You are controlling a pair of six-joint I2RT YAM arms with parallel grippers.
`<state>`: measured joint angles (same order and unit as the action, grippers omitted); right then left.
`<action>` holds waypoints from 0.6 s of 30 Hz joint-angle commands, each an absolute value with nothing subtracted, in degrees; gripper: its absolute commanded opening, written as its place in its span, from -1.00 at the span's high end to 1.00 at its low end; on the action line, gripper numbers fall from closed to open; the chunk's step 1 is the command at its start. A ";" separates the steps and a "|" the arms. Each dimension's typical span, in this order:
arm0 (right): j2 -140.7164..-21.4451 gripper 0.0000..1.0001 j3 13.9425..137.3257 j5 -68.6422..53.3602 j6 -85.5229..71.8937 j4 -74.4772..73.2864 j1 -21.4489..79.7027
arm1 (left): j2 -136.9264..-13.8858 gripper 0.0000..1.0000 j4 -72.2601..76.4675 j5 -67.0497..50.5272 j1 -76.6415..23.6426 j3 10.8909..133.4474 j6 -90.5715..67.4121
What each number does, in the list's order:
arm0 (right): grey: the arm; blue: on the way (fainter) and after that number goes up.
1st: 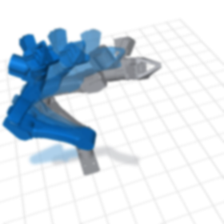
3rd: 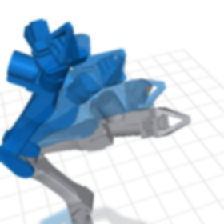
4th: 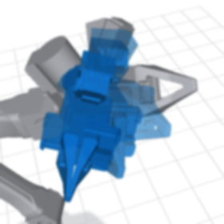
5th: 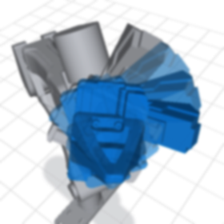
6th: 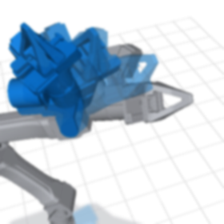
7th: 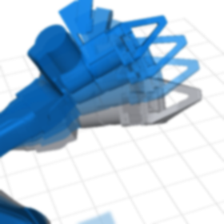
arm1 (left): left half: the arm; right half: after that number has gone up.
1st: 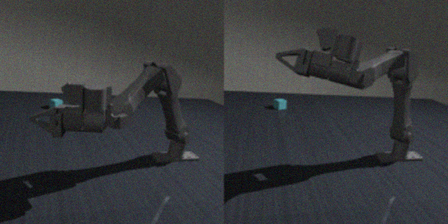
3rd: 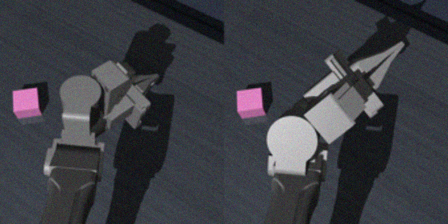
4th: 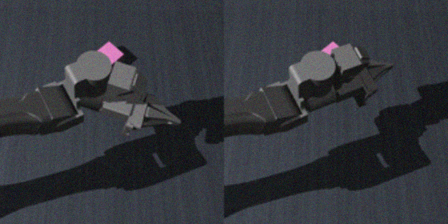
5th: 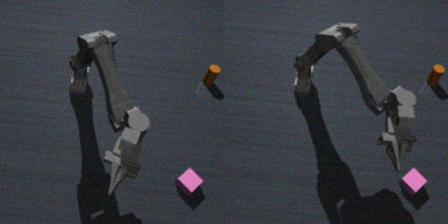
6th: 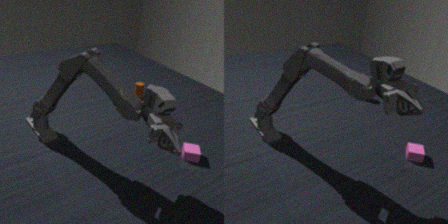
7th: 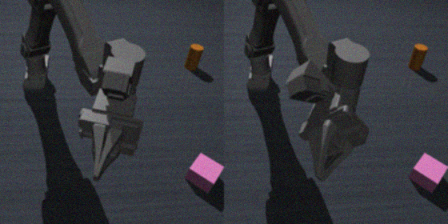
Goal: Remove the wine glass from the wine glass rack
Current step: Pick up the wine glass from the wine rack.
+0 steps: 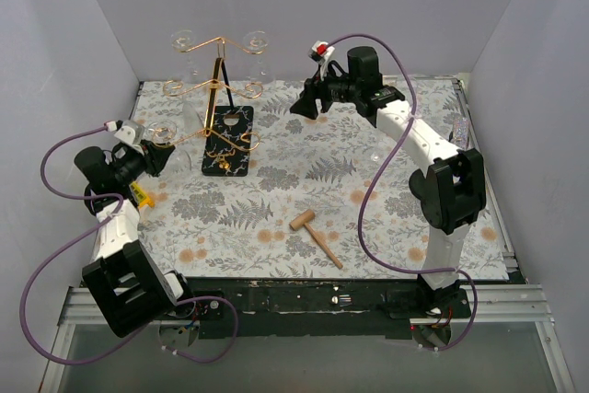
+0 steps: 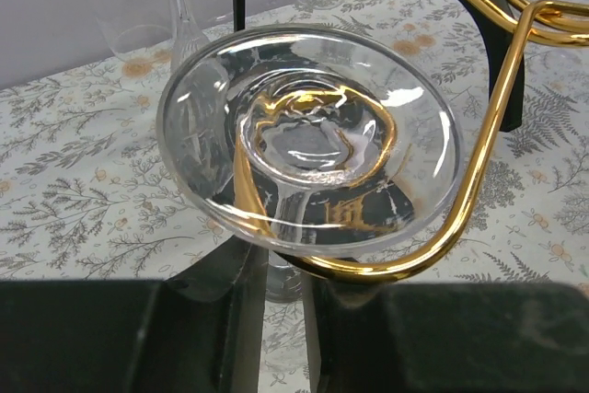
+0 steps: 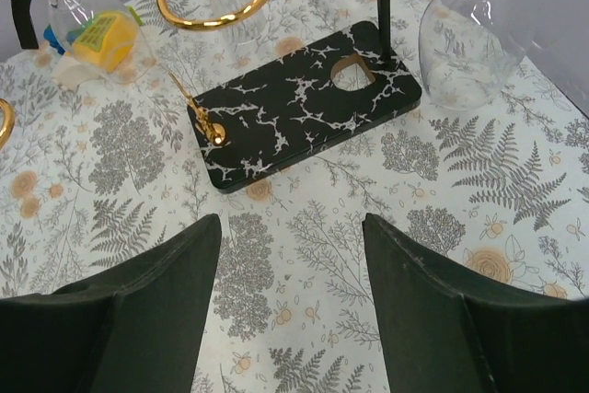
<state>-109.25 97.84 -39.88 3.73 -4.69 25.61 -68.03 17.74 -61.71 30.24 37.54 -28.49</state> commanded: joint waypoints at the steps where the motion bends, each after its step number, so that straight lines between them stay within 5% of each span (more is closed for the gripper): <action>1: -108.28 -0.42 101.16 -38.85 6.24 -6.68 25.84 | -66.36 0.73 19.34 -61.96 30.15 37.71 -29.44; 6: -108.46 -0.43 101.51 -38.58 6.68 -7.38 25.93 | -65.83 1.00 20.12 -62.66 30.23 37.00 -30.32; 18: -110.13 -0.43 103.54 -38.15 7.21 -8.53 26.98 | -63.81 1.00 25.75 -65.04 30.06 38.05 -36.47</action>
